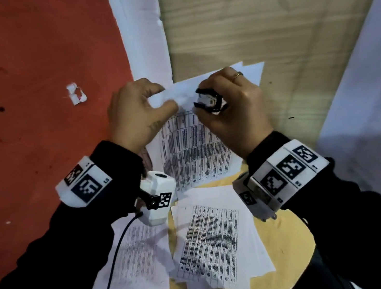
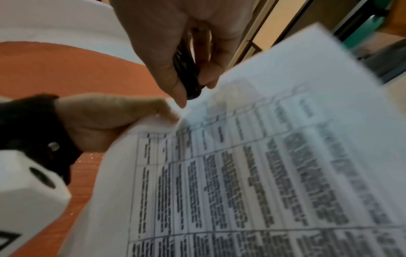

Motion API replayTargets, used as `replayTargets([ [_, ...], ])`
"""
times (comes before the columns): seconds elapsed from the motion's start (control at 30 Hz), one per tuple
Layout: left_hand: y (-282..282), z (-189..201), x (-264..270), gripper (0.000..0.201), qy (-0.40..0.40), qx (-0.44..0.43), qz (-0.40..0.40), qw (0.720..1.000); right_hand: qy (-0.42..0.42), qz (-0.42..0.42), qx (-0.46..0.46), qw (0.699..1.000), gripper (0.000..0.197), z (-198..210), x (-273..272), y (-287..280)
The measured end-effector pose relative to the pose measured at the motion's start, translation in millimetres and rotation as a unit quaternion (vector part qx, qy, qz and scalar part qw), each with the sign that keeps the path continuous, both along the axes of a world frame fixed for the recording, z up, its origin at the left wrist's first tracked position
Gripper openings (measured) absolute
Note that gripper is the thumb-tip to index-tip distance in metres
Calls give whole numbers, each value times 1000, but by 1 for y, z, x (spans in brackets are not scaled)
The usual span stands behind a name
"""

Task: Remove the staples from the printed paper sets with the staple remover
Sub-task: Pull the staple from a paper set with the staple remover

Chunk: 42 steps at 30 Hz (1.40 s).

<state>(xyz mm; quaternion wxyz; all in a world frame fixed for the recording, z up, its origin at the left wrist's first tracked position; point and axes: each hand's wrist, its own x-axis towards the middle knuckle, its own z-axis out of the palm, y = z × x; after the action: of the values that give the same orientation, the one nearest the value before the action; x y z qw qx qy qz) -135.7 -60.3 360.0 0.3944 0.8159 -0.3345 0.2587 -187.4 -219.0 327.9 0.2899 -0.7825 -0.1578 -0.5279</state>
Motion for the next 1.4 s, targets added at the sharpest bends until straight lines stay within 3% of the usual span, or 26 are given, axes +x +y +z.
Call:
replayTargets([
  [0.13, 13, -2, 10, 42, 11, 2, 3, 1000, 54, -15, 13, 998, 21, -12, 4, -19],
  [0.27, 19, 2, 14, 18, 53, 7, -29, 998, 211, -25, 116, 970, 38, -38, 12, -38],
  [0.33, 22, 3, 18, 24, 64, 19, -49, 997, 242, -15, 163, 956, 49, -48, 16, -51],
  [0.4, 25, 4, 23, 34, 67, 29, -70, 995, 255, 24, 227, 939, 48, -48, 18, -60],
  [0.5, 28, 9, 32, 41, 89, 40, -109, 989, 336, 142, 320, 875, 43, -41, 15, -65],
  [0.6, 30, 13, 36, 24, 115, 49, -134, 983, 403, 274, 365, 793, 41, -33, 12, -65],
  [0.67, 34, 15, 36, 16, 132, 55, -143, 979, 422, 310, 368, 768, 39, -28, 11, -66],
  [0.77, 37, 16, 35, 7, 158, 45, -160, 973, 418, 331, 367, 762, 42, -26, 10, -66],
  [0.83, 41, 13, 38, 9, 150, 20, -149, 977, 395, 328, 373, 773, 57, -25, 10, -66],
  [0.87, 44, 11, 41, 16, 135, -3, -130, 982, 380, 320, 382, 779, 61, -24, 9, -66],
  [0.97, 55, 0, 52, 51, 112, -109, -49, 986, 333, 304, 426, 785, 41, -16, 7, -67],
  [1.03, 56, -17, 43, 78, 172, -203, -49, 963, 318, 288, 455, 780, 33, -14, 7, -68],
  [1.07, 53, -32, 37, 80, 216, -239, -63, 945, 317, 278, 463, 779, 31, -14, 8, -67],
  [1.13, 40, -62, 19, 65, 268, -251, -93, 926, 326, 254, 467, 782, 30, -17, 11, -62],
  [1.2, 31, -86, 4, 50, 255, -256, -72, 930, 340, 237, 470, 780, 29, -22, 14, -54],
  [1.3, 44, -108, 18, 63, 231, -298, 7, 926, 368, 231, 469, 769, 32, -33, 17, -47],
  [1.4, 73, -127, 46, 53, 253, -285, 23, 924, 375, 190, 495, 761, 35, -62, 21, -50],
])
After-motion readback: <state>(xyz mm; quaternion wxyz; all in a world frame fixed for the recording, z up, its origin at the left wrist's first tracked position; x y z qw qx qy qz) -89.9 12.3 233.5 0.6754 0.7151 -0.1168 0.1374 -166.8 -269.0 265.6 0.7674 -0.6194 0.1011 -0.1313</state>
